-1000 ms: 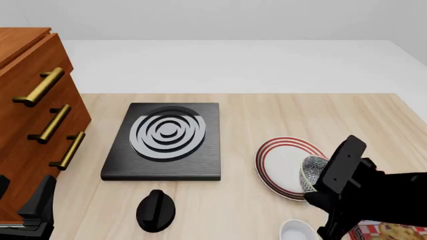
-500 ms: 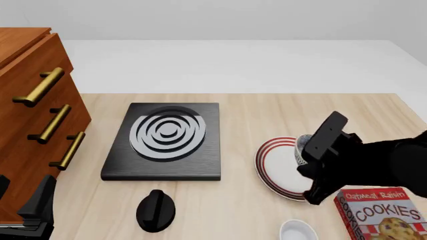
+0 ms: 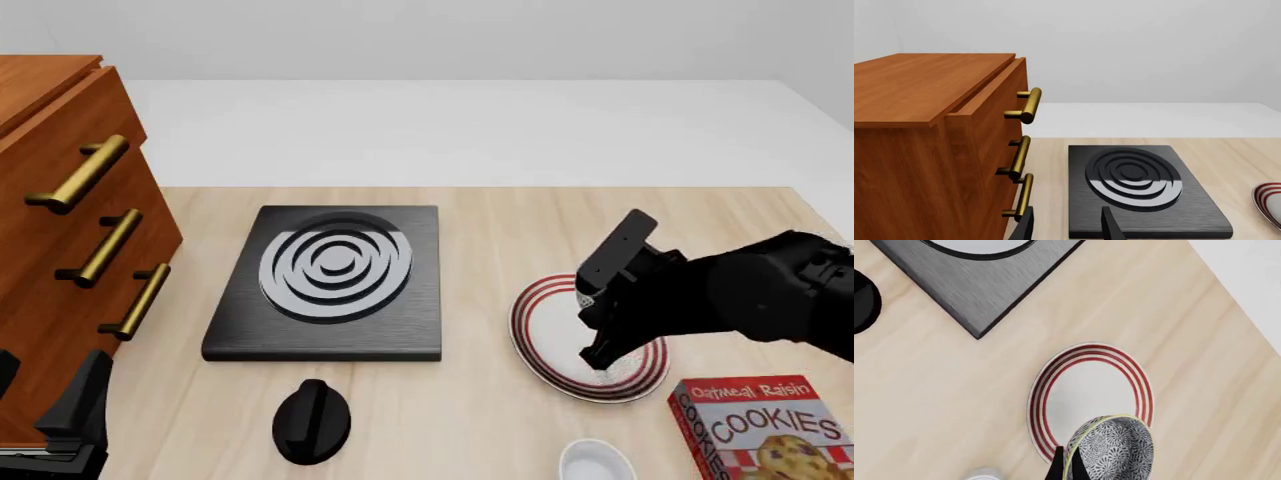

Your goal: Pick the akita bowl on the ramekin and place it on the plate.

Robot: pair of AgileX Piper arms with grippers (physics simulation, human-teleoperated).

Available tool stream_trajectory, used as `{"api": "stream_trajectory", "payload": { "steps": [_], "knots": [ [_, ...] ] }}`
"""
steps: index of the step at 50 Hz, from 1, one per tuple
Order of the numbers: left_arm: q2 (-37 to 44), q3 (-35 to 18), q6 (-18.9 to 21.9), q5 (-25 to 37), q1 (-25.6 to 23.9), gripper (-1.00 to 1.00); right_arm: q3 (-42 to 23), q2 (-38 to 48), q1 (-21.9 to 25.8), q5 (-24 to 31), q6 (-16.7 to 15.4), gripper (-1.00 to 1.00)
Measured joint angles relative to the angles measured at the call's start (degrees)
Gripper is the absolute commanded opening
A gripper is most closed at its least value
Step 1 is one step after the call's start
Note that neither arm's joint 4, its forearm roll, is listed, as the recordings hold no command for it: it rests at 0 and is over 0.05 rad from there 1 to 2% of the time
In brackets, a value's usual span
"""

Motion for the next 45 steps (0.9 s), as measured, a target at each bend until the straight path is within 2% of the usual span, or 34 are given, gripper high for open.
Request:
{"api": "stream_trajectory", "payload": {
  "steps": [14, 45],
  "knots": [
    [0.0, 0.0, 0.0, 0.0, 0.0, 1.0, -1.81, 5.06, -2.97, -2.51, -1.01, -1.0],
    [-0.01, 0.0, 0.0, 0.0, 0.0, 1.0, -3.37, 14.73, -4.82, -9.19, -2.83, -1.0]
  ]
}}
